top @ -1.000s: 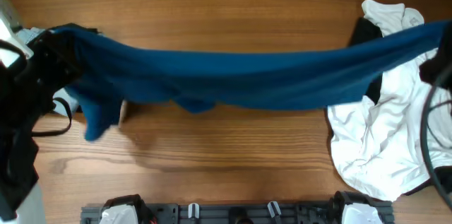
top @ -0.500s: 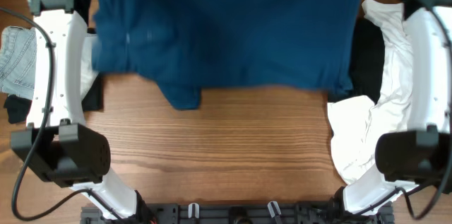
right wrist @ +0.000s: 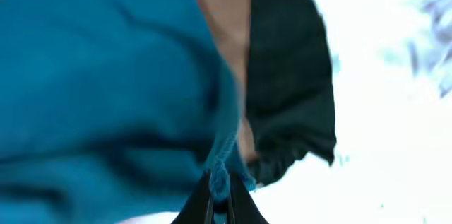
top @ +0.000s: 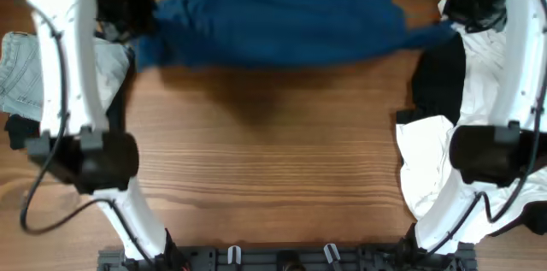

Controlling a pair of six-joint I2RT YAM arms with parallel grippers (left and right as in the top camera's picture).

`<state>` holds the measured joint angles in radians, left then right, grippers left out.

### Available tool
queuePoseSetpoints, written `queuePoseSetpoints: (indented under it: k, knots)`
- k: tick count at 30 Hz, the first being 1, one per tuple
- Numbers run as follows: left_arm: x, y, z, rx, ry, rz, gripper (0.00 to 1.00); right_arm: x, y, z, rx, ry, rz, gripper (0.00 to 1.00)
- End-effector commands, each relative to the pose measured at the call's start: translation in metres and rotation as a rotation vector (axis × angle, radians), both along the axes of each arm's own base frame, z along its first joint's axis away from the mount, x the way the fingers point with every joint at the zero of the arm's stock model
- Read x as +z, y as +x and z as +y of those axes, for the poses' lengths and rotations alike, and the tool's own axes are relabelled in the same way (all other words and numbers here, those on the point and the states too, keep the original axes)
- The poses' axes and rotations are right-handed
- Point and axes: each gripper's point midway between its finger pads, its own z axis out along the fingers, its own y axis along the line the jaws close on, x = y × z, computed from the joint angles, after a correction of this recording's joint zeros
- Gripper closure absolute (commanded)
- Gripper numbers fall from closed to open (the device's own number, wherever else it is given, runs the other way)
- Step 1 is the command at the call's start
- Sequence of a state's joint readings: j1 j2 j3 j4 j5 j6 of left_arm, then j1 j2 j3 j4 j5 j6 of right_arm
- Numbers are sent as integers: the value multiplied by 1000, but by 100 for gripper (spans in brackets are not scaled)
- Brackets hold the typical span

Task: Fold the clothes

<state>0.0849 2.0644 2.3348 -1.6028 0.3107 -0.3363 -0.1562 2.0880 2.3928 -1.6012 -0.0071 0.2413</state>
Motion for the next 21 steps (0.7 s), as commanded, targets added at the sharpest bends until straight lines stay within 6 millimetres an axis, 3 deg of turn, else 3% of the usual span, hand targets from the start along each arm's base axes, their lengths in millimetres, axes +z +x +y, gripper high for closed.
queuePoseSetpoints:
  k: [1, 2, 5, 10, 13, 18, 21]
  knots:
    - [-57, -34, -16, -130, 3, 243, 96, -26, -14, 6, 54, 35, 99, 96]
    - [-77, -51, -18, -141, 11, 333, 96, -43, -23, 11, 63, 65, 159, 96]
    - [-106, -88, -15, -156, 52, 487, 96, -82, -52, 14, 59, 91, 320, 96]
    - [-123, -142, -4, -144, 115, 571, 96, -113, -93, 15, 31, 79, 406, 96]
    - [-116, -170, 13, -17, 191, 521, 96, -114, -126, 9, -66, 80, 343, 96]
    - [-83, -211, 34, 146, 208, 388, 96, -113, -180, -5, -208, 77, 254, 96]
    - [-70, -231, 38, 188, 203, 361, 96, -109, -195, -12, -237, 49, 244, 96]
